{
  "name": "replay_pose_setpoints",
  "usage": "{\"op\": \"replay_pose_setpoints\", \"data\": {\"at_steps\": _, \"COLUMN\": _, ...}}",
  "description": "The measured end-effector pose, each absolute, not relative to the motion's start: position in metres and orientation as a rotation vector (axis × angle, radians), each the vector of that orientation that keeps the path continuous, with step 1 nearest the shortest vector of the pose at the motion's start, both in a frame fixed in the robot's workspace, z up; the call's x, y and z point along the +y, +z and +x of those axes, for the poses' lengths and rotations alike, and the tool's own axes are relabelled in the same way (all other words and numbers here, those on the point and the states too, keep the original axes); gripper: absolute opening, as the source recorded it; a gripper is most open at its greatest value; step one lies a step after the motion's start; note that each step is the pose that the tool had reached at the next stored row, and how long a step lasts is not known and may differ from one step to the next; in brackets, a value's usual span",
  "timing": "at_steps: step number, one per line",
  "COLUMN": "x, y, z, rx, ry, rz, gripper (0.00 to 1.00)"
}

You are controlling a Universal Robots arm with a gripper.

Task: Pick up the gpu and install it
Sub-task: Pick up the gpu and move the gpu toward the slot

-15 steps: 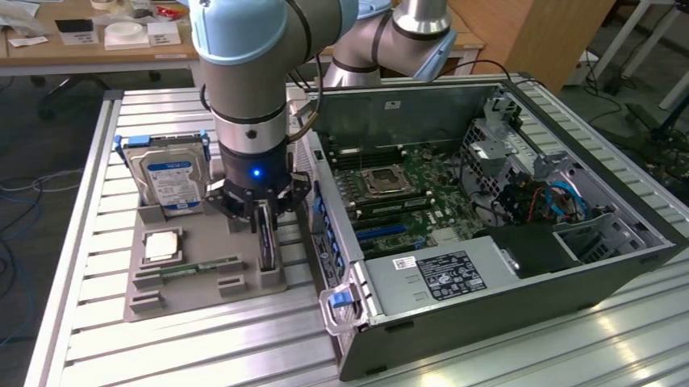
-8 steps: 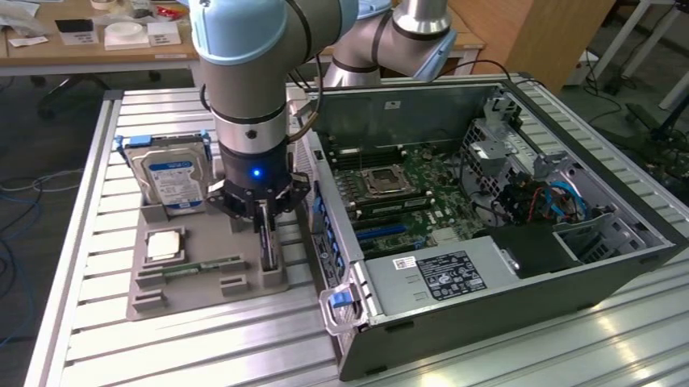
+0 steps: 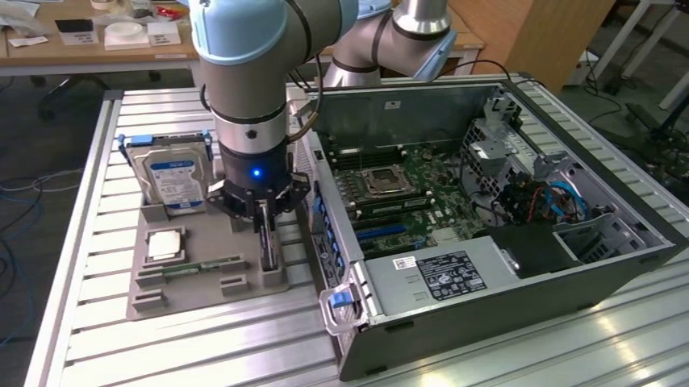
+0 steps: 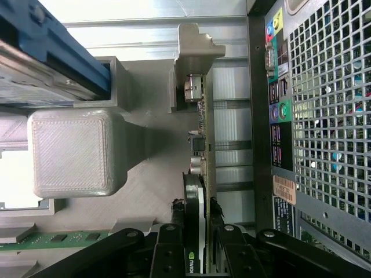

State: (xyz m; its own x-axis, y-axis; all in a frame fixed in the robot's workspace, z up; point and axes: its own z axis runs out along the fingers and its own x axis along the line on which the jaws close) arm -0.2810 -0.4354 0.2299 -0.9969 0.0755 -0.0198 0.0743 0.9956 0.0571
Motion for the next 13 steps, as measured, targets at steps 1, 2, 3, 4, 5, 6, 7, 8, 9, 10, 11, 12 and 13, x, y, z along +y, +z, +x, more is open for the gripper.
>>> {"op": "replay_pose_setpoints", "data": {"at_steps": 1, "x": -0.435, "y": 0.23, "z": -0.281, "rx": 3.116, "ry": 0.088, "rz": 0.117, "gripper": 0.27}}
{"op": "replay_pose_setpoints", "data": {"at_steps": 2, "x": -0.435, "y": 0.23, "z": -0.281, "rx": 3.116, "ry": 0.088, "rz": 0.117, "gripper": 0.27}}
{"op": "replay_pose_setpoints", "data": {"at_steps": 3, "x": -0.435, "y": 0.23, "z": -0.281, "rx": 3.116, "ry": 0.088, "rz": 0.117, "gripper": 0.27}}
{"op": "replay_pose_setpoints", "data": {"at_steps": 4, "x": -0.435, "y": 0.23, "z": -0.281, "rx": 3.116, "ry": 0.088, "rz": 0.117, "gripper": 0.27}}
{"op": "replay_pose_setpoints", "data": {"at_steps": 5, "x": -0.435, "y": 0.23, "z": -0.281, "rx": 3.116, "ry": 0.088, "rz": 0.117, "gripper": 0.27}}
{"op": "replay_pose_setpoints", "data": {"at_steps": 6, "x": -0.435, "y": 0.231, "z": -0.281, "rx": 3.116, "ry": 0.088, "rz": 0.117, "gripper": 0.27}}
{"op": "replay_pose_setpoints", "data": {"at_steps": 7, "x": -0.435, "y": 0.232, "z": -0.281, "rx": 3.116, "ry": 0.088, "rz": 0.117, "gripper": 0.27}}
{"op": "replay_pose_setpoints", "data": {"at_steps": 8, "x": -0.435, "y": 0.233, "z": -0.281, "rx": 3.116, "ry": 0.089, "rz": 0.117, "gripper": 0.27}}
{"op": "replay_pose_setpoints", "data": {"at_steps": 9, "x": -0.435, "y": 0.235, "z": -0.281, "rx": 3.116, "ry": 0.09, "rz": 0.117, "gripper": 0.27}}
{"op": "replay_pose_setpoints", "data": {"at_steps": 10, "x": -0.435, "y": 0.236, "z": -0.281, "rx": 3.116, "ry": 0.091, "rz": 0.117, "gripper": 0.27}}
{"op": "replay_pose_setpoints", "data": {"at_steps": 11, "x": -0.435, "y": 0.238, "z": -0.281, "rx": 3.116, "ry": 0.093, "rz": 0.117, "gripper": 0.27}}
{"op": "replay_pose_setpoints", "data": {"at_steps": 12, "x": -0.435, "y": 0.239, "z": -0.281, "rx": 3.116, "ry": 0.094, "rz": 0.117, "gripper": 0.27}}
{"op": "replay_pose_setpoints", "data": {"at_steps": 13, "x": -0.435, "y": 0.24, "z": -0.281, "rx": 3.116, "ry": 0.095, "rz": 0.117, "gripper": 0.27}}
